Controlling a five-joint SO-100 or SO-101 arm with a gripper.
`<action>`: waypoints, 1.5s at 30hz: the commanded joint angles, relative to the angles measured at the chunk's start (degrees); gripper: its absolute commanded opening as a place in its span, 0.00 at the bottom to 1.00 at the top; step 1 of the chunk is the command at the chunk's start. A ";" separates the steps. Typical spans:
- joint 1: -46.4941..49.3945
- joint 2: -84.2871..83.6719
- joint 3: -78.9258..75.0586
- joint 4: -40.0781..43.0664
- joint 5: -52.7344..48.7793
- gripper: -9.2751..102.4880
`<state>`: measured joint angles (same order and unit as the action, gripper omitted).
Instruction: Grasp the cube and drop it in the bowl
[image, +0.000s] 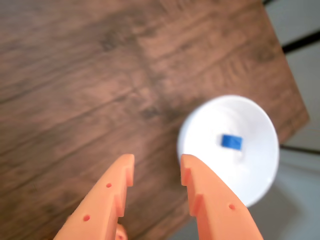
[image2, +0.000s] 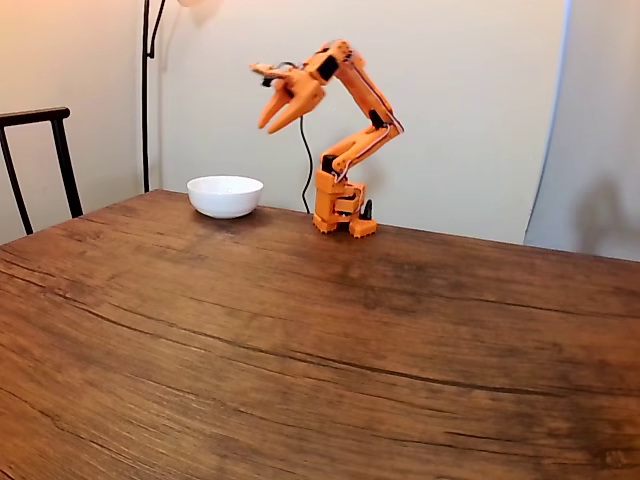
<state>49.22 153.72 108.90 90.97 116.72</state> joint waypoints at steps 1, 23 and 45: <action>-4.75 3.96 1.05 1.14 -3.08 0.18; -42.45 34.28 31.73 -9.58 -10.81 0.09; -47.81 36.65 56.34 -18.11 -9.93 0.08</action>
<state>1.49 190.28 164.18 73.21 106.44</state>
